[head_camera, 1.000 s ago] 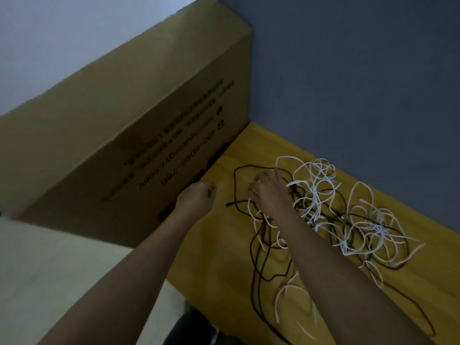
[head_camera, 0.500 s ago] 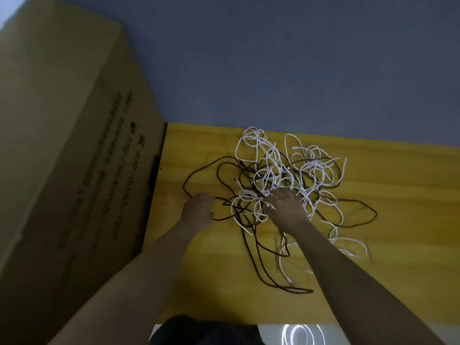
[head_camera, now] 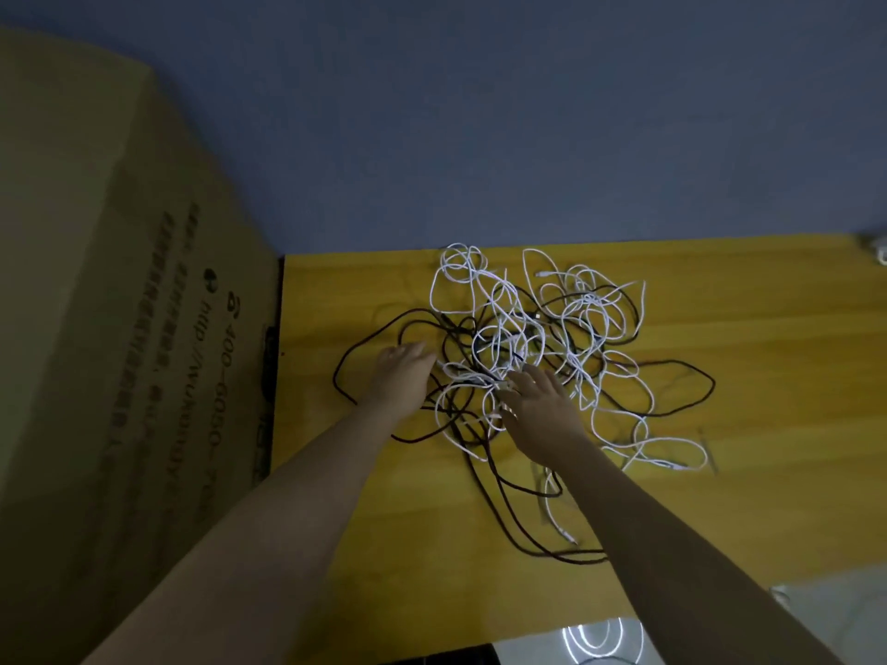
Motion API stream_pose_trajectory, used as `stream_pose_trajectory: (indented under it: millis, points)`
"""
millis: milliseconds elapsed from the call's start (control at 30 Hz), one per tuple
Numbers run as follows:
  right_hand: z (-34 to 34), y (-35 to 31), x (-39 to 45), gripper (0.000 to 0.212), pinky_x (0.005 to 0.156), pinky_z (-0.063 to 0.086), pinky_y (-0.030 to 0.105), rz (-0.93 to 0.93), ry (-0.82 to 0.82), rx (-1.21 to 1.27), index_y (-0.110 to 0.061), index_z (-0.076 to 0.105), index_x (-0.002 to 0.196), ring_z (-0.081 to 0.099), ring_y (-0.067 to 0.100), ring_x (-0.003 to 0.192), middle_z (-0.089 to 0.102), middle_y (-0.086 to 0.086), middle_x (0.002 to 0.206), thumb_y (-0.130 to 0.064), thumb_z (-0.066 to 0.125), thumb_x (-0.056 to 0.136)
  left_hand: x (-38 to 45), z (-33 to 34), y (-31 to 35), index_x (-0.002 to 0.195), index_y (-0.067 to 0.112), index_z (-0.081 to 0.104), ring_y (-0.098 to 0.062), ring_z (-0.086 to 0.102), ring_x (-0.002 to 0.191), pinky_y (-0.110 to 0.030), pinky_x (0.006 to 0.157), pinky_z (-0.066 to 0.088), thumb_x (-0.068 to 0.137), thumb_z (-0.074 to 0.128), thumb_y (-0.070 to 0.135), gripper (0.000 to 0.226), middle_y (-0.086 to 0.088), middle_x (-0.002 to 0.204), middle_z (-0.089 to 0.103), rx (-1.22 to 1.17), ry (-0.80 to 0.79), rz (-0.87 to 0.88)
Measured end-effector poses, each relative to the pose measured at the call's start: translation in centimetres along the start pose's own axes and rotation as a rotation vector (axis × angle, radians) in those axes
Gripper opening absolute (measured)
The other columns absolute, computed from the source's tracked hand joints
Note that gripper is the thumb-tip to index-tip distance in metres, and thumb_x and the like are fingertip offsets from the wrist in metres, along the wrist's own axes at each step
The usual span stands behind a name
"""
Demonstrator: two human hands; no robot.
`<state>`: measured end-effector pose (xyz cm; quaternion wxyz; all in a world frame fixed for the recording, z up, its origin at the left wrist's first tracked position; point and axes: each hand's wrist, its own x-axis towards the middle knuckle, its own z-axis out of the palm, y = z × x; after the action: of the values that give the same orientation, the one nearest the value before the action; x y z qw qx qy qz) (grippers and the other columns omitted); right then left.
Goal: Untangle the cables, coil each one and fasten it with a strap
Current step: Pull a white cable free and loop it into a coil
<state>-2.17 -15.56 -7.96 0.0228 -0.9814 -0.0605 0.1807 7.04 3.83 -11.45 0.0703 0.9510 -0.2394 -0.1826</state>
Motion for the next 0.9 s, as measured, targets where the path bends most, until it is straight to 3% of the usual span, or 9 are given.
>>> stream_pose_trajectory:
  millis: [200, 367, 500, 633, 767, 900]
  points:
    - [0.8, 0.9, 0.6, 0.040, 0.119, 0.005, 0.039, 0.042, 0.011, 0.066, -0.023, 0.046, 0.140, 0.010, 0.023, 0.147, 0.027, 0.001, 0.155, -0.031, 0.038, 0.101, 2.9, 1.1, -0.3, 0.143, 0.015, 0.036, -0.027, 0.028, 0.137, -0.039, 0.111, 0.024, 0.092, 0.044, -0.002, 0.054, -0.009, 0.147, 0.035, 0.254, -0.144, 0.109]
    - [1.6, 0.9, 0.8, 0.042, 0.119, 0.003, 0.038, 0.037, 0.004, 0.079, -0.024, 0.040, 0.143, 0.007, 0.023, 0.147, 0.023, 0.001, 0.156, -0.030, 0.035, 0.102, 4.2, 1.2, -0.4, 0.141, 0.018, 0.037, -0.029, 0.033, 0.134, -0.039, 0.106, 0.028, 0.094, 0.042, 0.002, 0.050, -0.011, 0.141, 0.040, 0.400, -0.133, 0.147]
    - [1.8, 1.2, 0.6, 0.041, 0.119, 0.006, 0.039, 0.048, 0.013, 0.094, -0.024, 0.044, 0.141, 0.012, 0.025, 0.146, 0.028, 0.004, 0.154, -0.030, 0.038, 0.101, 4.3, 1.8, -0.3, 0.133, 0.018, 0.045, -0.030, 0.034, 0.132, -0.039, 0.103, 0.032, 0.093, 0.047, 0.006, 0.042, -0.012, 0.137, 0.041, 0.372, -0.117, 0.105]
    - [1.6, 1.1, 0.0, 0.042, 0.119, 0.004, 0.039, 0.081, -0.008, 0.084, -0.024, 0.043, 0.142, 0.011, 0.024, 0.146, 0.026, 0.003, 0.155, -0.029, 0.040, 0.100, 3.5, 2.3, -0.9, 0.116, 0.015, 0.053, -0.027, 0.046, 0.118, -0.035, 0.090, 0.041, 0.097, 0.047, 0.009, 0.021, -0.007, 0.121, 0.052, 0.197, -0.052, 0.095]
    - [1.3, 1.3, -0.8, 0.045, 0.119, 0.004, 0.039, 0.122, -0.062, 0.028, -0.026, 0.038, 0.144, 0.006, 0.021, 0.147, 0.018, -0.001, 0.158, -0.032, 0.040, 0.100, 1.9, -0.1, -1.2, 0.100, 0.013, 0.061, -0.023, 0.059, 0.080, -0.032, 0.062, 0.039, 0.098, 0.051, 0.024, 0.015, -0.005, 0.092, 0.066, -0.144, 0.154, 0.027]
    - [0.8, 2.5, -2.1, 0.048, 0.119, 0.009, 0.041, 0.211, -0.155, 0.052, -0.028, 0.033, 0.147, 0.008, 0.023, 0.147, 0.017, 0.000, 0.159, -0.032, 0.040, 0.100, 0.1, -5.5, -1.6, 0.094, 0.015, 0.063, -0.017, 0.062, 0.084, -0.027, 0.072, 0.047, 0.093, 0.061, 0.021, 0.006, -0.002, 0.091, 0.067, -0.726, 0.356, -0.110]
